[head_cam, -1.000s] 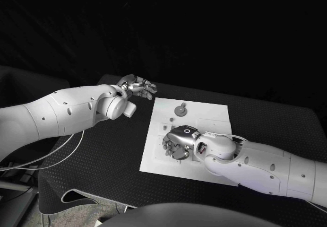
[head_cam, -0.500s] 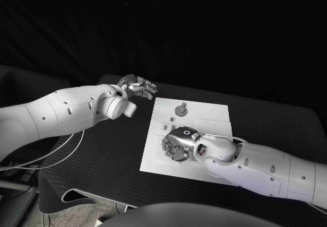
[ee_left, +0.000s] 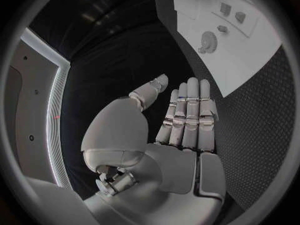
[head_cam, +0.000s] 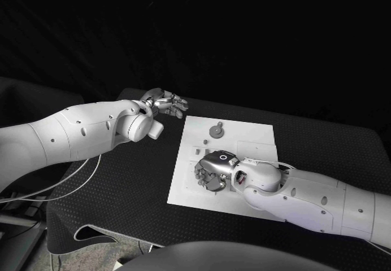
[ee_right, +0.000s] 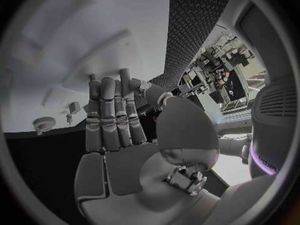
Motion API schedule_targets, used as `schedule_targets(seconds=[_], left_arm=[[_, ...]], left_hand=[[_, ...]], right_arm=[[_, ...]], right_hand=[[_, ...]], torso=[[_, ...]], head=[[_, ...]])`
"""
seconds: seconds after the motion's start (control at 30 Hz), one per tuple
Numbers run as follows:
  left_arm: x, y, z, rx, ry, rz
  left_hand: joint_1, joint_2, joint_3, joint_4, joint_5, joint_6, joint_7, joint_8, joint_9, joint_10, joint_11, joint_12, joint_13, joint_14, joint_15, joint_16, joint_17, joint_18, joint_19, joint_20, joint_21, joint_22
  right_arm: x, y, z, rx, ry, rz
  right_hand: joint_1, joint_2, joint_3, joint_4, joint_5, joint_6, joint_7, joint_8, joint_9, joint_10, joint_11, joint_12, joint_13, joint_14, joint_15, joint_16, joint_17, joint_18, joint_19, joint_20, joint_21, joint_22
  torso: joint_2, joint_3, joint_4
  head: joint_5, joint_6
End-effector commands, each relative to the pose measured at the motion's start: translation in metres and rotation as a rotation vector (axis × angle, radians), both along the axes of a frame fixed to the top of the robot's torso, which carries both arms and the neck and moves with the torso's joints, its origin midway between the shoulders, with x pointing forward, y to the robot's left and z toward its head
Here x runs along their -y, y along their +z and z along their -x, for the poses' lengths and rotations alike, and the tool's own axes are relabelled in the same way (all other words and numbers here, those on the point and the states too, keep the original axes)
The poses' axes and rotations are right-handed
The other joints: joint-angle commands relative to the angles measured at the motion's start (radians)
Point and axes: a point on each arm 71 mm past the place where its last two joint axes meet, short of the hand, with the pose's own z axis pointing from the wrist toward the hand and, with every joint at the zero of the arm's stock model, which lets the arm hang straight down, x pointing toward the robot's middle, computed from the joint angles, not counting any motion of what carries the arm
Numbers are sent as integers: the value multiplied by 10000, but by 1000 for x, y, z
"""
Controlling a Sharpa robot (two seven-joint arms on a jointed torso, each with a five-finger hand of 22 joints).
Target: Assemble the parts on the task board
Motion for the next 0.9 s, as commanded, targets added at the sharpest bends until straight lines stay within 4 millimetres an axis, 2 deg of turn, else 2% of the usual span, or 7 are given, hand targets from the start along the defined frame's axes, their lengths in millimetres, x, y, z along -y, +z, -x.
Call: schedule_targets(seconds=[0.03, 0.63, 0.83, 0.9], left_arm=[[2, 1, 0, 10, -157, 83], [4, 1, 0, 10, -170, 85], [3, 1, 0, 5, -164, 81], [3, 1, 0, 4, -164, 81]], left_hand=[[-104, 18, -51, -2, 5, -70, -20, 70, -16, -75, 3, 60, -12, 37, 30, -41, 17, -36, -23, 46, -59, -15], [-103, 21, -50, -1, 3, -74, -20, 76, -19, -79, 3, 64, -14, 38, 30, -58, 39, -36, -25, 47, -58, -18], [-104, 20, -51, -1, 2, -76, -20, 77, -20, -79, 4, 65, -14, 39, 31, -63, 45, -36, -26, 47, -58, -19], [-105, 20, -51, -1, 2, -76, -19, 77, -21, -80, 4, 65, -14, 39, 31, -64, 47, -36, -26, 47, -58, -19]], right_arm=[[1, -5, 1, 128, 76, 474], [-3, -9, 5, -185, 239, 425], [-3, -11, 7, -313, 261, 357], [-3, -11, 6, -310, 249, 349]], right_hand=[[-26, 87, 56, 10, 11, 70, 29, 25, 4, 87, -11, 1, -14, -7, -48, 62, 13, 132, 66, -14, 50, 238], [-71, 30, 62, -27, 9, 26, 52, -18, -10, 32, 16, -55, -16, -67, -29, 68, 4, 132, 16, 2, 62, 235], [-312, -489, -163, 18, -9, -230, 177, -183, -69, -218, 123, -237, -57, -206, 45, 82, -14, 132, -92, 45, 97, 239], [-346, -561, -216, 52, -10, -260, 190, -204, -76, -246, 135, -260, -60, -221, 54, 96, -14, 132, -103, 47, 111, 240]], torso=[[0, 3, 4], [4, -5, 5], [-3, -5, 4], [-3, -7, 1]], head=[[6, -9], [-11, -54], [0, -75], [2, -80]])
